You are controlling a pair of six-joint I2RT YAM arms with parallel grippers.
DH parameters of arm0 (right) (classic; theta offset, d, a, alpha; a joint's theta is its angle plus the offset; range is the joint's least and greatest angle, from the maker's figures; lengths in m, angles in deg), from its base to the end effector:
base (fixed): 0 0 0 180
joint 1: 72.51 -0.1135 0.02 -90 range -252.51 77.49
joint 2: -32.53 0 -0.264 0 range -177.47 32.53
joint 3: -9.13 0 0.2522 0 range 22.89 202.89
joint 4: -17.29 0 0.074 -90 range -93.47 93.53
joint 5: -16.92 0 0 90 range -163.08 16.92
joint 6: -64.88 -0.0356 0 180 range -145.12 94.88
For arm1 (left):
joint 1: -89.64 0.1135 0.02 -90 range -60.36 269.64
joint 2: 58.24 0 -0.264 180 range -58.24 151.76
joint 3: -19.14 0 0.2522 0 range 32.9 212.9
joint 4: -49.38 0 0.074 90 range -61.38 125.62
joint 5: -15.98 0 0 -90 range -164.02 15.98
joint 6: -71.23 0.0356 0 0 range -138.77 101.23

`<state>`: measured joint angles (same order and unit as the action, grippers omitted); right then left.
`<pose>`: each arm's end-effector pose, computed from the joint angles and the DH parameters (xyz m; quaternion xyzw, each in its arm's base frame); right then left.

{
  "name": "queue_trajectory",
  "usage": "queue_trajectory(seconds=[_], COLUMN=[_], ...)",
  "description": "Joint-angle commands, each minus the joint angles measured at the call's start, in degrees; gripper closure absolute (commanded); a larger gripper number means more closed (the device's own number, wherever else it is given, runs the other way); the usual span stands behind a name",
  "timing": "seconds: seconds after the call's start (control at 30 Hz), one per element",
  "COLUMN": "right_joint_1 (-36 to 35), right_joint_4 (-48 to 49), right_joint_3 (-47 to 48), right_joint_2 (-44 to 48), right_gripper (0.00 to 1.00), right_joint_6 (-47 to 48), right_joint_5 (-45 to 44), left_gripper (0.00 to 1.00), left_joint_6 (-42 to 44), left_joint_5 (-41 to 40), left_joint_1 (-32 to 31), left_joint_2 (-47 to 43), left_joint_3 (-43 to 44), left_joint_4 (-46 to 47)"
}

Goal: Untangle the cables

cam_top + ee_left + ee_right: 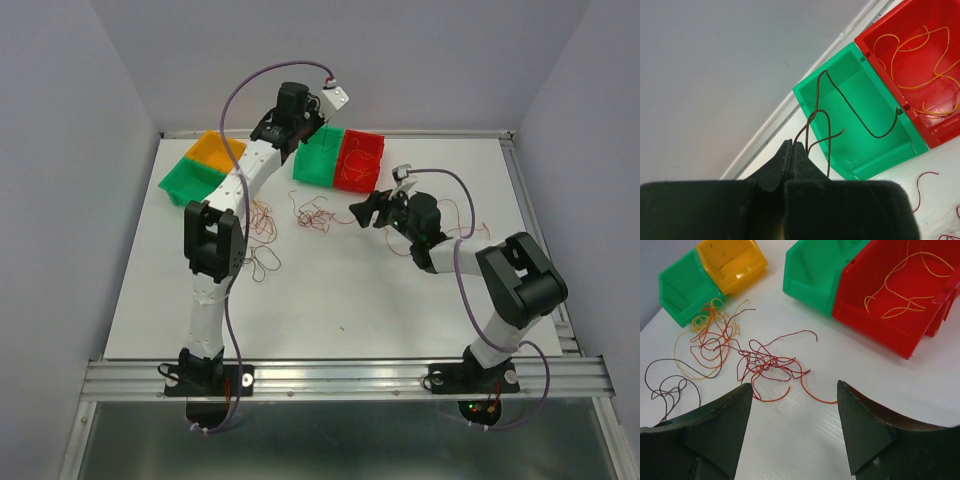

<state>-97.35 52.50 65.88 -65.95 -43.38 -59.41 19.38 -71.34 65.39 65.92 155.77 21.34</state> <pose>0.3187 0.1568 0.1944 -0.1216 0.7351 0.3254 0.5822 0.4735 -0.2151 0.3570 0.4245 0.6737 0.0547 0.6025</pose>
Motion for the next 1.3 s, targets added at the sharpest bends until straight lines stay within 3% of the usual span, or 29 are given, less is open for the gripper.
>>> queue_trajectory(seconds=[0.0, 0.23, 0.47, 0.5, 0.53, 0.57, 0.6, 0.63, 0.73, 0.9, 1.07, 1.27], right_joint_1=[-0.2, -0.2, -0.2, -0.2, -0.2, -0.2, -0.2, -0.2, -0.2, -0.2, -0.1, -0.2], right_joint_4=[3.6, 4.6, 4.6, 4.6, 4.5, 4.5, 4.5, 4.5, 4.5, 4.4, 3.3, 0.7], right_joint_3=[-3.7, -9.8, -11.7, -11.7, -11.7, -11.9, -12.0, -12.0, -12.0, -12.0, -11.4, -7.8], right_joint_2=[5.5, 14.9, 18.0, 18.0, 18.0, 18.1, 18.1, 18.0, 17.7, 17.2, 15.7, 13.2], right_gripper=[0.27, 0.27, 0.27, 0.27, 0.27, 0.27, 0.27, 0.27, 0.27, 0.26, 0.26, 0.27], right_joint_6=[-0.6, -1.0, -1.1, -1.0, -1.0, -1.1, -1.1, -1.1, -1.0, -0.7, -0.1, 1.1], right_joint_5=[-6.6, -10.9, -11.4, -11.3, -11.2, -11.2, -11.4, -11.2, -11.6, -11.0, -8.1, 4.4], left_gripper=[1.0, 1.0, 1.0, 0.94, 0.94, 0.79, 0.74, 0.6, 0.45, 0.42, 0.41, 0.39], left_joint_6=[0.0, -0.4, -2.3, -2.6, -2.9, -3.2, -3.3, -3.4, -3.3, -2.6, -0.4, 6.8], left_joint_5=[1.9, 0.9, -0.7, -0.6, -0.3, 0.3, 0.4, 0.6, 1.4, 2.9, 10.0, 15.8], left_joint_1=[-0.2, -0.2, -0.2, -0.3, -0.3, -0.3, -0.2, -0.3, -0.2, 0.3, 0.6, -0.3], left_joint_2=[1.0, 7.3, 13.0, 13.3, 13.4, 13.0, 12.7, 12.2, 8.8, -0.9, -13.4, -24.7], left_joint_3=[1.4, 1.5, 6.4, 7.0, 7.0, 6.9, 6.6, 5.8, 3.4, -3.5, -15.7, -34.8], left_joint_4=[4.4, 5.0, 5.0, 5.0, 5.0, 4.9, 5.0, 5.3, 5.9, 6.0, 0.6, -3.1])
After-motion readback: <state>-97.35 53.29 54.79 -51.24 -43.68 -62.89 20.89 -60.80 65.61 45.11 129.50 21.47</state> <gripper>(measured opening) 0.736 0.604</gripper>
